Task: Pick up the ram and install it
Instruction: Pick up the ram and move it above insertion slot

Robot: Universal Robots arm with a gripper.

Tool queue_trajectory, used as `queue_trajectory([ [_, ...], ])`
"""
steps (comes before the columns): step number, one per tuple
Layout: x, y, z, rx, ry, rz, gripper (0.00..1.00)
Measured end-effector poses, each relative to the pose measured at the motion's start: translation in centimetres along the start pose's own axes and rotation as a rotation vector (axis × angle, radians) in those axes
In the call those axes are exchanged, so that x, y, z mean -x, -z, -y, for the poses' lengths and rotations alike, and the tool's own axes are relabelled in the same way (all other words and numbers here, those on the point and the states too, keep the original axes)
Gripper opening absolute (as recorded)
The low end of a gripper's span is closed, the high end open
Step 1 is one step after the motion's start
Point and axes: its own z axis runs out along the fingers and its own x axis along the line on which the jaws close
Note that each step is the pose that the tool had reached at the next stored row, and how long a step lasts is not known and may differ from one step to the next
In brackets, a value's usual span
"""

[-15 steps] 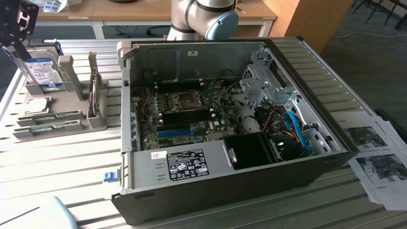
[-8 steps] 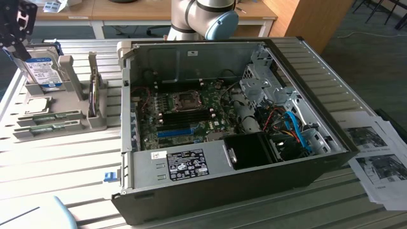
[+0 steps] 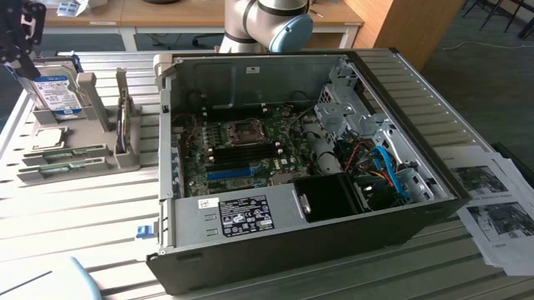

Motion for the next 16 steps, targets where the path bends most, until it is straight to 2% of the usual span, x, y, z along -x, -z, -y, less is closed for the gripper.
queue_trajectory([
  [16,0.00,-0.07,0.00,0.0046,0.233,-0.0107,0.09],
])
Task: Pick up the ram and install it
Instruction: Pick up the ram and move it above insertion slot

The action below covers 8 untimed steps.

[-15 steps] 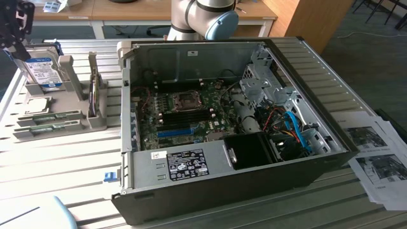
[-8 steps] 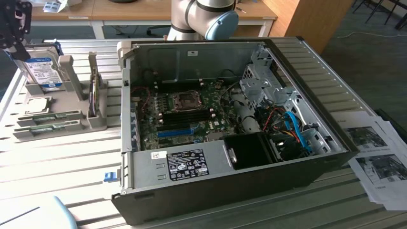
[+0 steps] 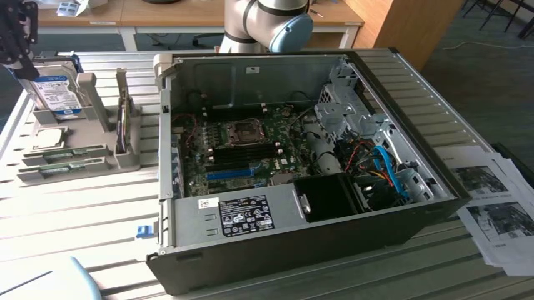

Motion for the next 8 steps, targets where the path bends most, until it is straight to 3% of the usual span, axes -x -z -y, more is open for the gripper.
queue_trajectory([
  [8,0.00,-0.01,0.00,0.0022,0.113,-0.0065,0.09],
])
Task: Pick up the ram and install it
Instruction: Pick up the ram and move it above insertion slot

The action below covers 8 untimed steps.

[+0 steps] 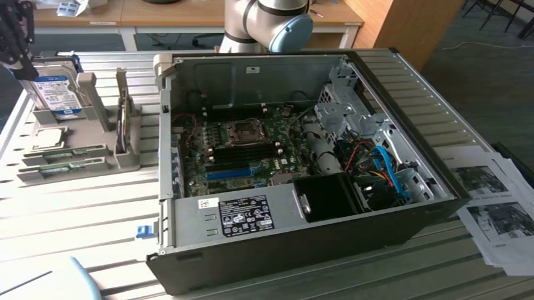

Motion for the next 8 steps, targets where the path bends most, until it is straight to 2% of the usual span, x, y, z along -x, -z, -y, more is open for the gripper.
queue_trajectory([
  [8,0.00,-0.01,0.00,0.0021,0.117,-0.0070,0.09],
])
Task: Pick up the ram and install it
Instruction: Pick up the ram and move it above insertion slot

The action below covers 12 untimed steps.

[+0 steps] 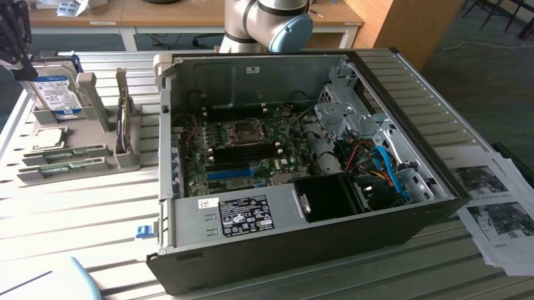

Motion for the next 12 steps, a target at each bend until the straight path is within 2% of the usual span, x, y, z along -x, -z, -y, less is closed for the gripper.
queue_trajectory([
  [12,0.00,-0.01,-0.01,0.0031,0.168,-0.0107,0.09],
])
